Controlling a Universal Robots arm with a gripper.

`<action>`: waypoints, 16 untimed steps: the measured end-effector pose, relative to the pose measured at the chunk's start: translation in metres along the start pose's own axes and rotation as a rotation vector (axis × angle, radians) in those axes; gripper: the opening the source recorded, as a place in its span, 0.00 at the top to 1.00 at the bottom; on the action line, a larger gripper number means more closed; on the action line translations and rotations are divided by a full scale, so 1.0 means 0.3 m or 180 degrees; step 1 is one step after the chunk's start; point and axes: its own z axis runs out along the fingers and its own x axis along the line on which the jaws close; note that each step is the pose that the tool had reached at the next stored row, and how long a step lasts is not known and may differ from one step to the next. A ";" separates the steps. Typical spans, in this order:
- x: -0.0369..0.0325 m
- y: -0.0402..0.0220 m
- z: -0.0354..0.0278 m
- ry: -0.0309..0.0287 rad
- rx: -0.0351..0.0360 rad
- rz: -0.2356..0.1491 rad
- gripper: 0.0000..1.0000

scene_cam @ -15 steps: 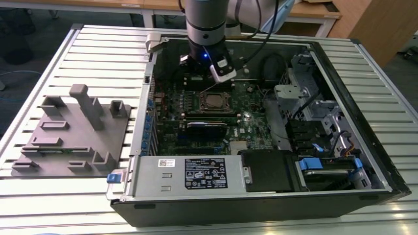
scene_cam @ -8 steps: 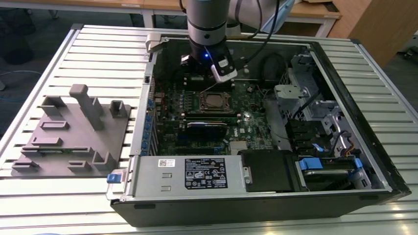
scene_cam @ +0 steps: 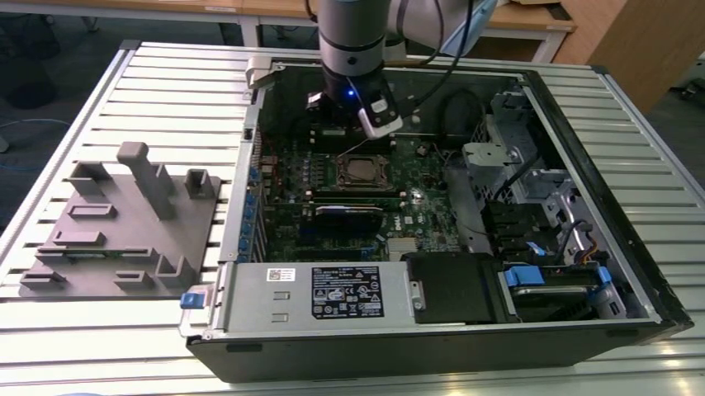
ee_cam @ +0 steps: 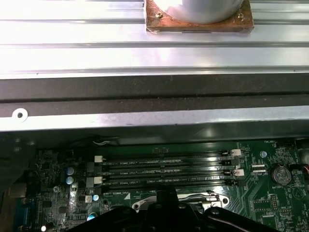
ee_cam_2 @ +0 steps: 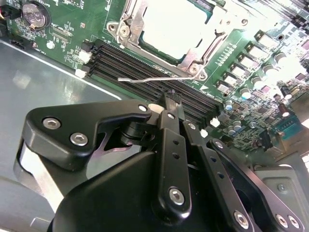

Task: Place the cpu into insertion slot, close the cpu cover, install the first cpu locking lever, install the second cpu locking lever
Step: 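Install the first cpu locking lever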

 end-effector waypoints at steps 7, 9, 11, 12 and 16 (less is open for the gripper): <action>-0.003 0.003 0.002 0.0000 0.0001 0.0000 0.90; -0.003 0.003 0.002 0.0000 0.0001 0.0000 0.90; -0.004 0.004 0.002 0.0000 0.0001 0.0000 0.90; -0.004 0.004 0.002 0.0000 0.0001 0.0001 0.90; -0.005 0.004 0.002 -0.0002 0.0002 0.0008 0.90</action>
